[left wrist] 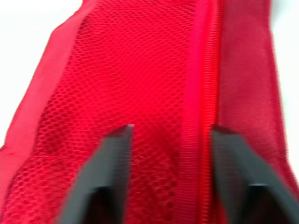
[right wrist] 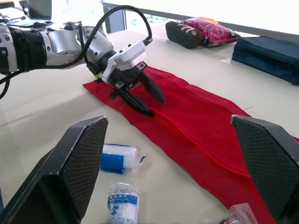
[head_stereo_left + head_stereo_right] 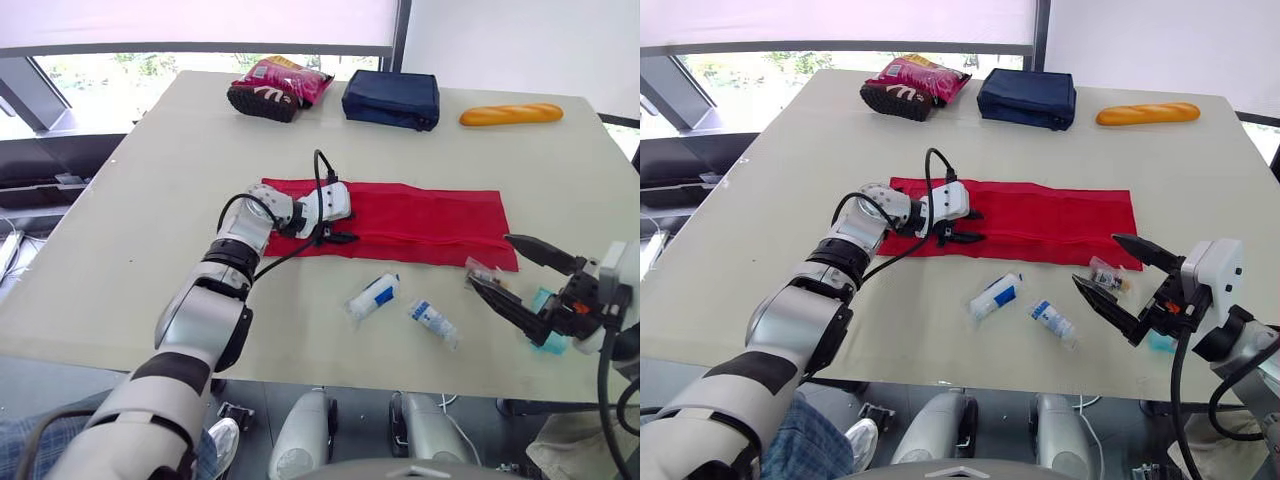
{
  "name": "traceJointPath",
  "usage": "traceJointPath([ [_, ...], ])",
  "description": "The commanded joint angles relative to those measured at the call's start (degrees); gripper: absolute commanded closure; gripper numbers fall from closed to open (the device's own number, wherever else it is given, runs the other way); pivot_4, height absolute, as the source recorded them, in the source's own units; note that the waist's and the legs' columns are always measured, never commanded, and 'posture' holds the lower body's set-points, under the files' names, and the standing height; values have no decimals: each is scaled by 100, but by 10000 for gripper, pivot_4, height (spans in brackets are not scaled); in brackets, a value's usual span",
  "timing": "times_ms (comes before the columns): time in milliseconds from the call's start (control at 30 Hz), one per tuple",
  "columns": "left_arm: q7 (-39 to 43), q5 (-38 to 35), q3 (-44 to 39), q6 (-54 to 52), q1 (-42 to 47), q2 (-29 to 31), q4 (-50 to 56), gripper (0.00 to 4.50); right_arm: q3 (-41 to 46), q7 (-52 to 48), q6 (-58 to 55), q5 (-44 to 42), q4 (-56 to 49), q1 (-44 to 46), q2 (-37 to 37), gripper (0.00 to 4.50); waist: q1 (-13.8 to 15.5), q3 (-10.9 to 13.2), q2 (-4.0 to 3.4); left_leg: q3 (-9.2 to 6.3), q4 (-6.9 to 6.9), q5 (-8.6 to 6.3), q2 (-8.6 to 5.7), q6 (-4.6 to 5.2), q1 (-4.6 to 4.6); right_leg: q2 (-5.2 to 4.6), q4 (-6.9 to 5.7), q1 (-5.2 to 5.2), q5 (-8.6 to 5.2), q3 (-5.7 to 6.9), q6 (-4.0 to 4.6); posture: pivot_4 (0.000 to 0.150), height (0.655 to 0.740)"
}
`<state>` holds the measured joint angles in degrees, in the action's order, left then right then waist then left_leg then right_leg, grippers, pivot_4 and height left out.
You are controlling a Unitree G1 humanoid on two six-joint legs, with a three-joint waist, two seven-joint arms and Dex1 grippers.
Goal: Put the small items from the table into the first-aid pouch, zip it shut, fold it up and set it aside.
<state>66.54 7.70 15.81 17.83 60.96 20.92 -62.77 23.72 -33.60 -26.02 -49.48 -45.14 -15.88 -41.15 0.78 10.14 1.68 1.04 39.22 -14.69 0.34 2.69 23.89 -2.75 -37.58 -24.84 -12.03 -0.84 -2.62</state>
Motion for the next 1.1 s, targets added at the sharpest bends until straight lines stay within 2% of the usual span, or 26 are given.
traceJointPath([
  [33, -13, 18, -92, 207, 258, -24, -124, 43072, 247, 103, 63, -11, -211, -7, 28, 0, 0, 0, 0, 0, 0, 0, 0, 0, 0, 0, 0, 0, 0, 0, 0, 1500, 7164],
  [67, 0, 2, -115, 220, 274, -35, -153, 44850, 242, 132, 32, -24, -213, -22, 17, 0, -1, 0, 0, 0, 0, 0, 0, 0, 0, 1, 0, 0, 0, 0, 0, 1500, 7164],
  [333, 260, -107, -275, 130, 319, -45, -251, 44850, -322, -225, -131, 299, -215, 66, -413, 0, -10, 0, 0, 0, 0, 0, 0, 0, 0, 1, -2, 0, 0, 0, 0, 1500, 7164],
  [467, 382, -124, -350, 66, 341, -26, -315, 44850, -1303, -1134, 97, 1013, 530, 1062, -953, 0, -46, 0, 0, 3, 8, 0, 1, 0, -4, 3, -4, 1, 0, 0, -1, 1500, 7164],
  [633, 441, -116, -383, 95, 347, -23, -310, 44850, -2615, -2365, 613, 1968, 1771, 2658, -1090, 0, -68, 2, 4, -1, 11, 0, -1, 1, 0, 5, -6, 0, 1, 2, 1, 1500, 7164],
  [800, 475, -157, -438, 83, 287, -30, -189, 44850, -4068, -3627, 1289, 2975, 3339, 4468, -467, 0, -140, 4, 5, -5, 11, 0, -2, 1, 1, 4, -9, -2, 2, 4, 2, 1500, 7164],
  [1000, 473, -206, -516, -12, 208, -23, -35, 44850, -4952, -4451, 1976, 3840, 4796, 5533, 208, 0, -144, 4, 4, -8, 12, 0, -3, 0, 2, 2, -14, -3, 3, 8, 4, 1500, 7164],
  [1100, 464, -215, -515, -25, 153, -13, 40, 44850, -5126, -4613, 2253, 4145, 5307, 5810, 477, 0, -152, 5, 3, -6, 14, 0, -7, 0, 4, -4, -17, -6, 4, 7, 3, 1500, 7164],
])
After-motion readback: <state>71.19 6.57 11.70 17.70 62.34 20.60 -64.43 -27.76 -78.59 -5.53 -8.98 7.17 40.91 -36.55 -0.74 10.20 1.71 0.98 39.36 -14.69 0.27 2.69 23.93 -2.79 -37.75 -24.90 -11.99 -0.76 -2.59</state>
